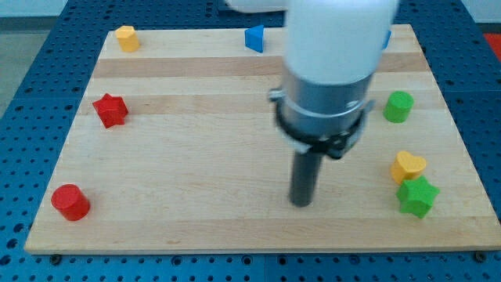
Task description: Place the red circle vertically below the red star
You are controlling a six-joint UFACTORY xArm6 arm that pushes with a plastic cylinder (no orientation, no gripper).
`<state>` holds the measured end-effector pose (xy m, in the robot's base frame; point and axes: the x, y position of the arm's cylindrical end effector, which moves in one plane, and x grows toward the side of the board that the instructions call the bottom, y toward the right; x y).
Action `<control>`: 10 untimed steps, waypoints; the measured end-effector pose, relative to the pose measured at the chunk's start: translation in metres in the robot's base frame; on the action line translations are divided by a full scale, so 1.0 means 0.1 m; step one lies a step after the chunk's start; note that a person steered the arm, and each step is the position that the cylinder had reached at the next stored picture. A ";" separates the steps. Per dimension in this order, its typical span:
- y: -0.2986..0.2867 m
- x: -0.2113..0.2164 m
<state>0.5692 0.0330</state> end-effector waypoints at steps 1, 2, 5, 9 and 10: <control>-0.59 0.27; -1.12 0.43; -2.62 0.49; -3.12 0.19; -2.97 0.17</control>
<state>0.5865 -0.2639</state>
